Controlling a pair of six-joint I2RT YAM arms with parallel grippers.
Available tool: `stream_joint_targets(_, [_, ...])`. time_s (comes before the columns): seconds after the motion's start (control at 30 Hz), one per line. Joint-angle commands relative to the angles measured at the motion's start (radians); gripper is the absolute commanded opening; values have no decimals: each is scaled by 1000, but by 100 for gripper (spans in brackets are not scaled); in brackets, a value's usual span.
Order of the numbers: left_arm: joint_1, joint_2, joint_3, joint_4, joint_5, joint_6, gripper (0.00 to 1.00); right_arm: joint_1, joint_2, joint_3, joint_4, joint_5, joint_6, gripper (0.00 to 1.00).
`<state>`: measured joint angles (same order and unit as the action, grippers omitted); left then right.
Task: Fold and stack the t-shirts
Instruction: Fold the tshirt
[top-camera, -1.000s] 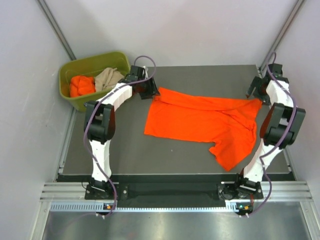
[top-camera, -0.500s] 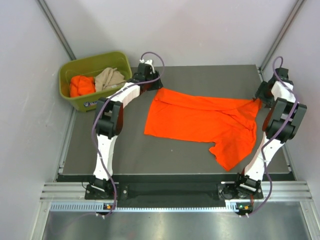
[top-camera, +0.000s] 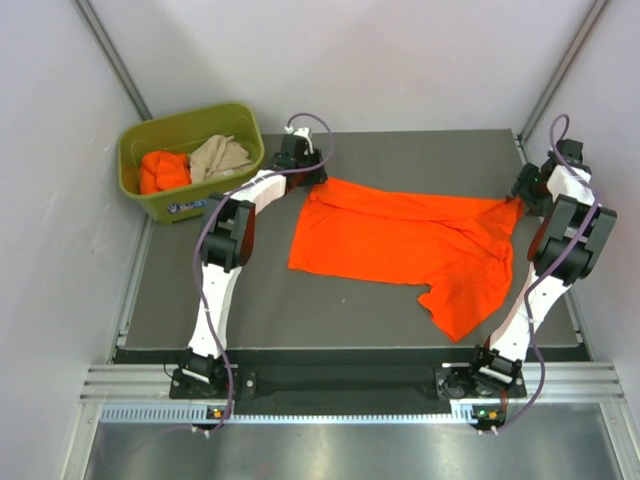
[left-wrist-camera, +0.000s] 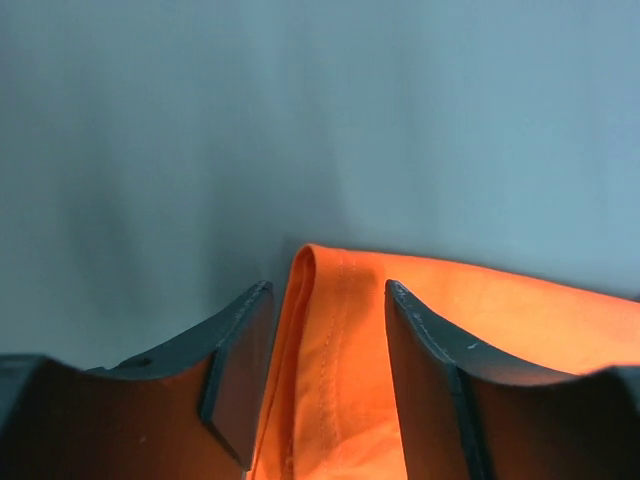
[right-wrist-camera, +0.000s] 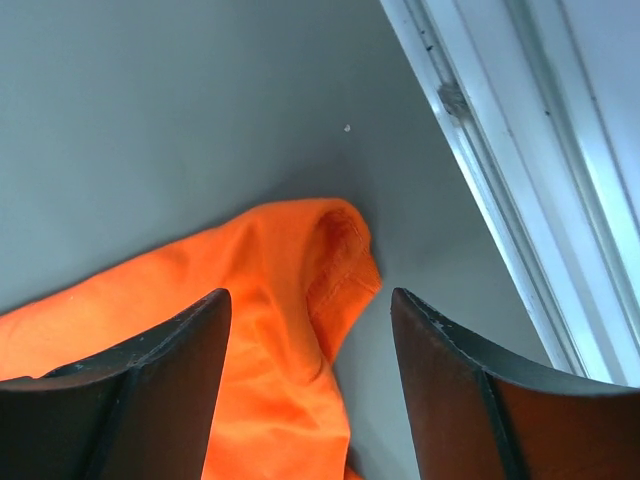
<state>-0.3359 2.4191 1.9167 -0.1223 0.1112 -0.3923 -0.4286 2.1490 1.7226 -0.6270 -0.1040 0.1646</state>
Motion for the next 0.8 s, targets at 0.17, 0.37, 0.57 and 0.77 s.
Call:
stream_joint_targets(0.17, [9, 46, 56, 56, 38, -16, 16, -9, 95, 104, 46, -58, -2, 43])
stream_joint_targets(0.37, [11, 12, 65, 26, -80, 16, 0, 8, 143, 189, 70, -109, 19, 3])
stream_joint_targets(0.57, [15, -12, 117, -26, -321, 61, 0, 43, 192, 299, 96, -118, 13, 0])
stream_joint_targets(0.77, [24, 1, 142, -37, -265, 90, 1, 62, 253, 402, 53, -129, 19, 11])
